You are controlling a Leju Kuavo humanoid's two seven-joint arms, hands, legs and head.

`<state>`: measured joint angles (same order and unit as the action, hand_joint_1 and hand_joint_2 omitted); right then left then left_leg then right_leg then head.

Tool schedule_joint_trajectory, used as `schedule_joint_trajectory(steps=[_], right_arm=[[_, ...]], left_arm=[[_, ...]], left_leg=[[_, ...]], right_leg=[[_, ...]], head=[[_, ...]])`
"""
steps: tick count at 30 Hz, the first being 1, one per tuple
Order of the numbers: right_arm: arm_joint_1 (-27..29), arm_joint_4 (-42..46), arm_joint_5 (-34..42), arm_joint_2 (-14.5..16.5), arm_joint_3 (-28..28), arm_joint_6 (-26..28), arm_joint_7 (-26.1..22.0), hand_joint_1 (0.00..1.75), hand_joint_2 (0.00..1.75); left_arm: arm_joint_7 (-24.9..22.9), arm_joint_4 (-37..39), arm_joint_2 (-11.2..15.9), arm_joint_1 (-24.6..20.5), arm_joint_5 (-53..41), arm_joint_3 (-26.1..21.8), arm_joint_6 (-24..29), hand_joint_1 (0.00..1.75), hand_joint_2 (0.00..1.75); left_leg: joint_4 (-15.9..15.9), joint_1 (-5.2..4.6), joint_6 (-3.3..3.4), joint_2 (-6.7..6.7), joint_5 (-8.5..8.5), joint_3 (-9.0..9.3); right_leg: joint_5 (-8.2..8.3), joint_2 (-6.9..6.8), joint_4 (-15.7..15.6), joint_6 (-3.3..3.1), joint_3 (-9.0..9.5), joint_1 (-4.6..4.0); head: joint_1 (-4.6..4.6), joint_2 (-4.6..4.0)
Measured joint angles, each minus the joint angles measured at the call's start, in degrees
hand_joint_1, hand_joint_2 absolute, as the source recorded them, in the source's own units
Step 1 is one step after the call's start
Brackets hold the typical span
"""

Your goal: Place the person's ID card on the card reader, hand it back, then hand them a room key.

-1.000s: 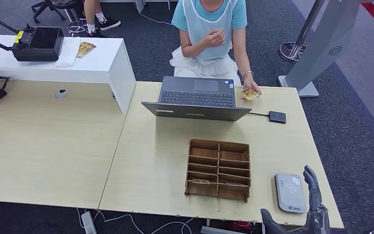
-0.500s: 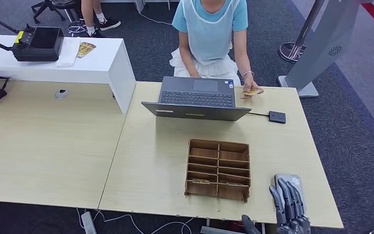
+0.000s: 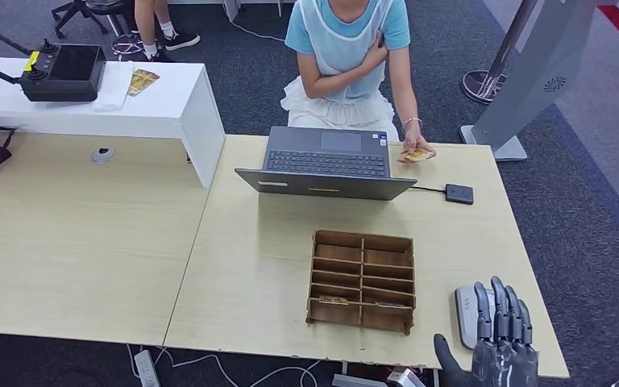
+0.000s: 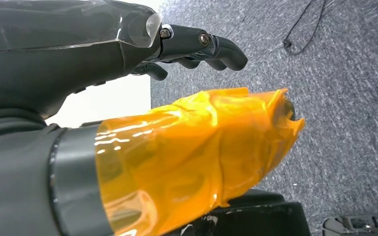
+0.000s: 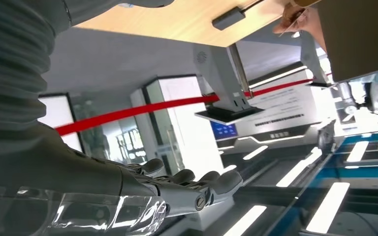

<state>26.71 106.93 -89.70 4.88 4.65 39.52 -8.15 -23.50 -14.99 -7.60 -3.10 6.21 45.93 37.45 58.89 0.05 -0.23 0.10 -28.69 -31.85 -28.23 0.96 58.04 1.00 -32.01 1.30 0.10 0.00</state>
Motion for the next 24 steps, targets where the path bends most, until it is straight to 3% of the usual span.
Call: schedule_joint_trajectory(steps=[7,15,24], right_arm=[[-1.68,-2.01,-0.34,-7.46,2.46,0.0,3.73,0.0,1.75],[-5.67,-6.81,-0.36,-15.66,9.06,0.0,16.18,0.0,1.75],[-10.49,-11.24,-0.37,-22.2,18.2,0.0,24.37,0.0,1.75]], left_arm=[[2.15,0.02,-0.04,0.06,0.0,-0.01,1.45,0.0,0.0],[4.54,0.13,-0.47,0.4,0.0,-0.24,2.68,0.0,0.0],[5.82,0.13,-0.51,0.87,0.0,-1.41,2.7,0.0,0.0]], left_leg=[[0.0,-0.05,0.0,0.0,0.0,0.01],[0.0,0.0,0.0,0.0,0.0,0.02],[0.0,-0.01,0.0,0.01,0.0,0.01]], right_leg=[[0.0,0.0,0.0,0.01,0.0,-0.02],[0.01,0.0,0.01,0.01,0.0,-0.02],[0.01,0.0,0.01,0.01,-0.01,-0.01]], head=[[-0.01,0.0],[0.0,0.0],[-0.01,0.0]])
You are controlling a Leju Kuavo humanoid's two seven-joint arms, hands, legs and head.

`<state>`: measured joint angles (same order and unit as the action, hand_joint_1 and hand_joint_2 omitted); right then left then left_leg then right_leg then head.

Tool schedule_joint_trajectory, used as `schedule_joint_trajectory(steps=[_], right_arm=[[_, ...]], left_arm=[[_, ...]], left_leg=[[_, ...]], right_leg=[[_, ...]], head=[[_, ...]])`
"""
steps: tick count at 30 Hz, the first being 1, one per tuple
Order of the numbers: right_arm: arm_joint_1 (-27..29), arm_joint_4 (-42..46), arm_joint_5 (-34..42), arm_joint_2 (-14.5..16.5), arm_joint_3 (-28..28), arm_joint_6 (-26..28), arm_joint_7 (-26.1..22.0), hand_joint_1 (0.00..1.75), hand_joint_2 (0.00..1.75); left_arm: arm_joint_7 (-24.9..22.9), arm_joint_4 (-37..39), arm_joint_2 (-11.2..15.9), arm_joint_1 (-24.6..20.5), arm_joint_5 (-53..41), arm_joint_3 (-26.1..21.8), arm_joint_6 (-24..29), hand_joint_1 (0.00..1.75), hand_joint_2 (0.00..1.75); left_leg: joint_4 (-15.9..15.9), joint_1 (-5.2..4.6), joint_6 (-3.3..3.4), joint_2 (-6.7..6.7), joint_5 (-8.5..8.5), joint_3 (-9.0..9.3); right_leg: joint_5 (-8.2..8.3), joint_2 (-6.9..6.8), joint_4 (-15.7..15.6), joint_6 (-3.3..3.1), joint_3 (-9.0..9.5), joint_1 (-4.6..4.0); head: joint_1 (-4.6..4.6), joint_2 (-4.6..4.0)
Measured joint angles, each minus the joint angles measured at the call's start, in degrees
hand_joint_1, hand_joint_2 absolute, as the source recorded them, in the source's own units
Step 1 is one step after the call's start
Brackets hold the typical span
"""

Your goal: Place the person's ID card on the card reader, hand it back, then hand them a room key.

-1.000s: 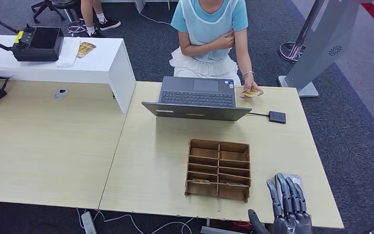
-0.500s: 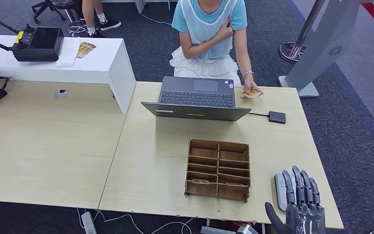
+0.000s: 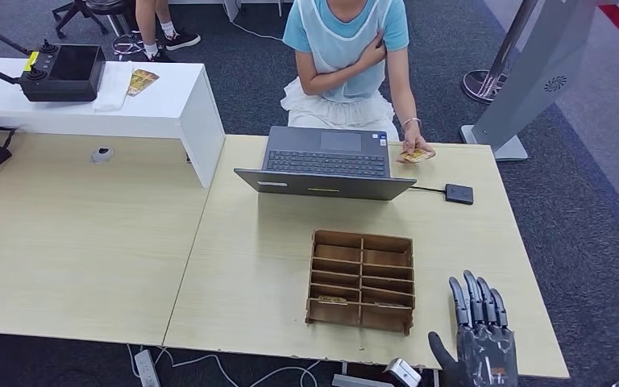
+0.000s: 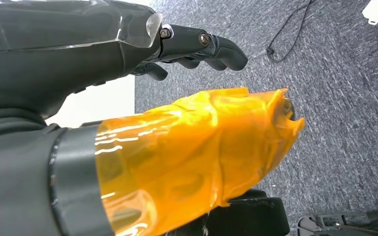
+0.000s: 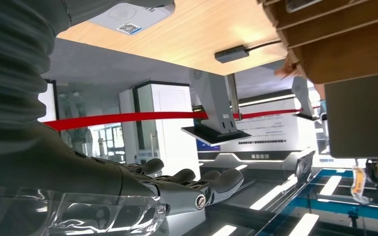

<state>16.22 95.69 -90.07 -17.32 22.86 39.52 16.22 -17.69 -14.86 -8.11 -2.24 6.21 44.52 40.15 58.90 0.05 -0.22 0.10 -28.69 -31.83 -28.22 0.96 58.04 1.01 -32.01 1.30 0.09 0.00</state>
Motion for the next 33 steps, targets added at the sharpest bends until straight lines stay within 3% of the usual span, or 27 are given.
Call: schedule_joint_trajectory(steps=[7,17,33], right_arm=[[-4.5,-2.77,0.0,-3.43,7.74,0.0,5.29,0.0,1.75],[-9.6,-6.76,0.0,-4.49,16.42,0.0,7.66,0.0,1.75],[-10.59,-9.12,0.62,-4.49,19.14,0.01,7.54,0.0,1.75]], left_arm=[[0.11,0.0,-0.04,0.02,0.0,-0.22,-0.01,0.0,0.0],[-0.13,0.48,-0.05,0.16,0.0,-0.56,0.01,0.0,0.0],[-0.15,0.48,-0.31,0.06,0.0,-0.56,0.01,0.0,0.0]], left_leg=[[0.0,0.0,0.0,0.0,0.0,0.02],[0.0,0.01,0.0,0.04,0.0,0.02],[0.0,0.0,0.0,0.02,0.0,0.02]], right_leg=[[0.0,0.0,0.0,0.0,0.0,-0.01],[0.0,-0.02,0.01,-0.01,0.0,0.0],[0.0,-0.01,0.01,0.0,0.01,0.0]], head=[[-0.01,0.0],[0.0,0.0],[0.0,0.0]])
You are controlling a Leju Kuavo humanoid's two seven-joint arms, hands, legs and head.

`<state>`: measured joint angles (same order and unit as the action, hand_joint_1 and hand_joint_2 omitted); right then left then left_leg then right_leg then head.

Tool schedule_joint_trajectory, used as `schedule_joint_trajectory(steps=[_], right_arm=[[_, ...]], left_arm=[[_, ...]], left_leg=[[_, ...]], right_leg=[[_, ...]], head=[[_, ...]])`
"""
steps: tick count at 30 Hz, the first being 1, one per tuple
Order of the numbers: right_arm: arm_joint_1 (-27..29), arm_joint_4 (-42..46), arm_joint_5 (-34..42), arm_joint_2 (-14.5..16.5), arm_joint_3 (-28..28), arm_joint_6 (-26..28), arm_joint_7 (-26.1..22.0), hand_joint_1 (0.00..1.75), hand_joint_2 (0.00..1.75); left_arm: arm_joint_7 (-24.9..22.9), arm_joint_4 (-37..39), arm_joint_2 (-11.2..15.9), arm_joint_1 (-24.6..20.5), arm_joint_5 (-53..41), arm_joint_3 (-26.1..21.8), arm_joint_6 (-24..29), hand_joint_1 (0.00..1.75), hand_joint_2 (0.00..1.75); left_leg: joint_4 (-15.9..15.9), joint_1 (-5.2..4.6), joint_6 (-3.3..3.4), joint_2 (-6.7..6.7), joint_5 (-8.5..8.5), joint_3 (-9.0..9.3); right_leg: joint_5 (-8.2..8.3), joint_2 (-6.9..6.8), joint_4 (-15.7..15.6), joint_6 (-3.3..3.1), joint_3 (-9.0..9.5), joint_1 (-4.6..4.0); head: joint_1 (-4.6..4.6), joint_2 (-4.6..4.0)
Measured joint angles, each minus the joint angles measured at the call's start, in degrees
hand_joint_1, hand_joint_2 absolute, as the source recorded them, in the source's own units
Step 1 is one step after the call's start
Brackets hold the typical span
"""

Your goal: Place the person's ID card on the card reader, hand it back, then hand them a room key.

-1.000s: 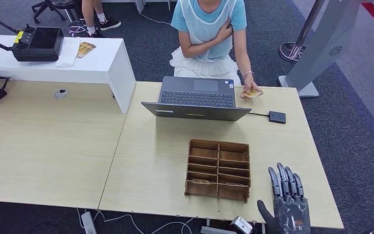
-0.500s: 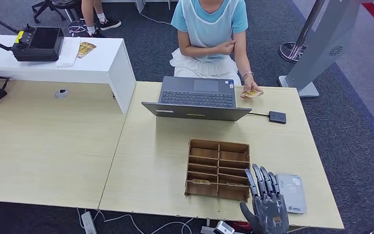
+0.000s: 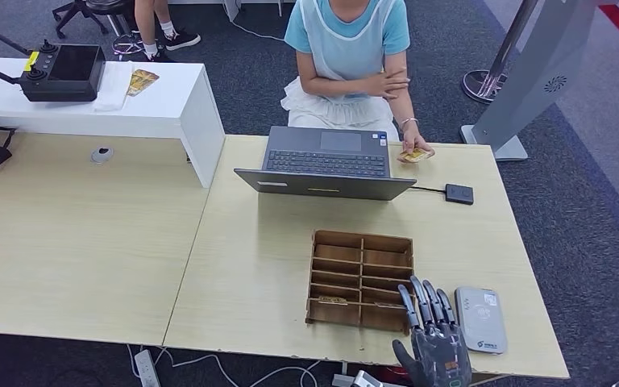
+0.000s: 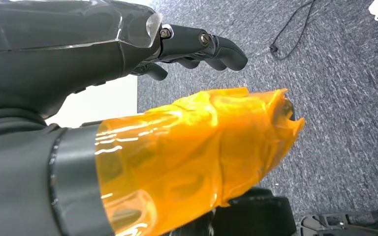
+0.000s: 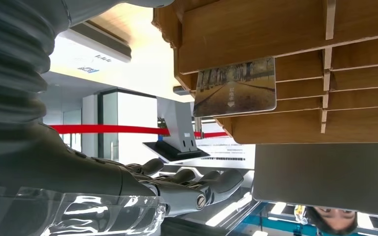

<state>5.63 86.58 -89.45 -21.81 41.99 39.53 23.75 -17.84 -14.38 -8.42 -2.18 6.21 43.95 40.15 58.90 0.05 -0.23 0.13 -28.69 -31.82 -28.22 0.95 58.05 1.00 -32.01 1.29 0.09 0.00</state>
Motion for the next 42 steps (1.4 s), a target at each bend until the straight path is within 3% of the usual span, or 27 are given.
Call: schedule_joint_trajectory(steps=[42], right_arm=[[-1.38,-1.75,6.02,1.74,-1.05,0.05,-6.34,0.01,1.75]], left_arm=[[0.37,0.0,-0.31,0.0,0.0,0.0,0.0,0.0,0.0]], left_leg=[[0.0,0.0,0.0,0.0,0.0,0.0]], right_leg=[[0.0,0.0,0.0,0.0,0.0,0.0]], head=[[0.0,0.0]])
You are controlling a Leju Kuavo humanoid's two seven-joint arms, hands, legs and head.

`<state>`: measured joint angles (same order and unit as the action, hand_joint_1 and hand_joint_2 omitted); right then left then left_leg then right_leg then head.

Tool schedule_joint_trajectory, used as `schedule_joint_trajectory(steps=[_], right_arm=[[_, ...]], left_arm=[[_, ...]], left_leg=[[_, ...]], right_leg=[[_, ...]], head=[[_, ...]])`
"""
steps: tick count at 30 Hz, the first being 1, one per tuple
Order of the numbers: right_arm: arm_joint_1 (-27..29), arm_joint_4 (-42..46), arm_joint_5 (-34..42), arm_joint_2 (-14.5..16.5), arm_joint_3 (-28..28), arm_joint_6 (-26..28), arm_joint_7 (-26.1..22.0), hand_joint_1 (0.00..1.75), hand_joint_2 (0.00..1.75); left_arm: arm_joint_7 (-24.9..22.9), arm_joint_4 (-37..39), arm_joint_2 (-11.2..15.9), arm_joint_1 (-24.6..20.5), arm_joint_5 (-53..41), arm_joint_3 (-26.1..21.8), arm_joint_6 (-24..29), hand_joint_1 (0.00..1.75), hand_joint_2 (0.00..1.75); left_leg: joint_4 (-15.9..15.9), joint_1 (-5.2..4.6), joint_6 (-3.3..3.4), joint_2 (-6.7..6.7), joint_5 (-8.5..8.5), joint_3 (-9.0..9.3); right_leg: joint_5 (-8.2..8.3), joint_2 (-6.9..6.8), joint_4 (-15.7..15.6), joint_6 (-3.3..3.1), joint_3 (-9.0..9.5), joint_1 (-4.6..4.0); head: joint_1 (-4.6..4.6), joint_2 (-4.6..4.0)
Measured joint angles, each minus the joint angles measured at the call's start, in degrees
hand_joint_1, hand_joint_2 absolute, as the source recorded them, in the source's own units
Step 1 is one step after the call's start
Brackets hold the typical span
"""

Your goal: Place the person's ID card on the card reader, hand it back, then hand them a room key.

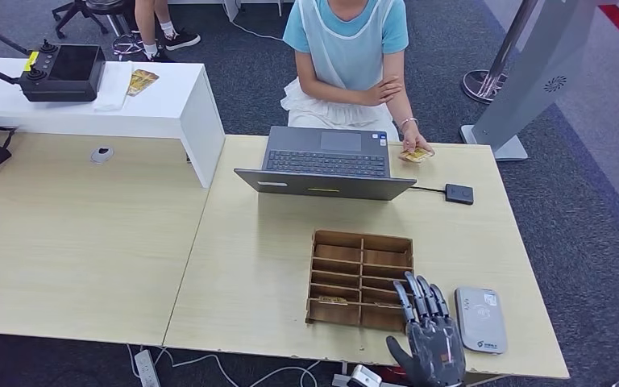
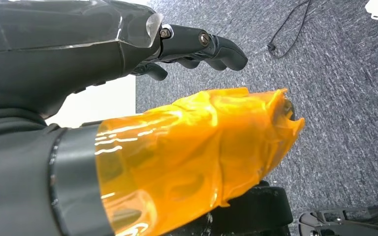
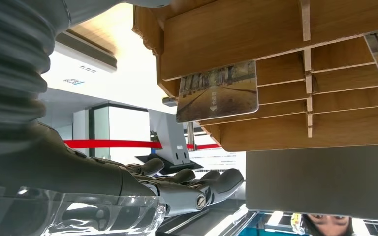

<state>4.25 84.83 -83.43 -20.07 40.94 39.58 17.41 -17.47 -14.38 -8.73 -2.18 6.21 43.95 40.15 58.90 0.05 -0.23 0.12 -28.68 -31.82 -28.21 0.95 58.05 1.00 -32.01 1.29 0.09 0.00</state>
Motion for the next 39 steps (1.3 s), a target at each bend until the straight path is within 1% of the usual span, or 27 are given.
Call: schedule_joint_trajectory(steps=[6,13,18,27,39], right_arm=[[-0.28,-0.52,0.43,0.41,-0.19,0.0,-0.48,0.06,1.75],[-0.28,-0.78,0.48,0.59,-0.47,0.0,-0.8,0.25,1.75],[-0.27,-0.79,0.32,0.6,-0.63,0.0,-0.79,0.27,1.75],[-0.2,-0.79,-0.04,0.81,-1.59,0.0,-1.13,0.25,1.75],[-0.09,-0.79,-0.37,1.09,-2.13,0.0,-1.68,0.38,1.75]], left_arm=[[0.07,0.0,-0.07,0.0,0.0,0.0,0.0,0.0,0.0],[0.07,0.0,-0.27,0.01,0.0,-0.01,0.0,0.0,0.0],[0.07,0.0,-0.28,0.0,0.0,0.0,0.0,0.0,0.0],[0.08,0.0,-0.28,0.0,0.0,-0.01,0.0,0.0,0.0],[0.16,0.0,-0.28,0.0,0.0,-0.01,0.0,0.0,0.0]], left_leg=[[0.0,0.0,0.0,0.0,0.0,0.0],[0.0,0.0,0.0,0.0,0.0,0.0],[0.0,0.0,0.0,0.0,0.0,0.01],[0.0,0.0,0.0,0.0,0.0,0.01],[0.0,0.0,0.0,0.0,0.0,0.01]], right_leg=[[0.0,0.0,0.0,0.0,0.0,0.0],[0.0,0.0,0.0,0.0,0.0,0.0],[0.0,0.0,0.0,0.0,0.0,0.0],[0.0,0.0,0.0,0.0,0.0,0.0],[0.0,0.0,0.0,0.0,0.0,0.0]], head=[[-0.01,0.0],[-0.01,0.0],[-0.01,0.0],[-0.01,0.0],[-0.01,0.0]])
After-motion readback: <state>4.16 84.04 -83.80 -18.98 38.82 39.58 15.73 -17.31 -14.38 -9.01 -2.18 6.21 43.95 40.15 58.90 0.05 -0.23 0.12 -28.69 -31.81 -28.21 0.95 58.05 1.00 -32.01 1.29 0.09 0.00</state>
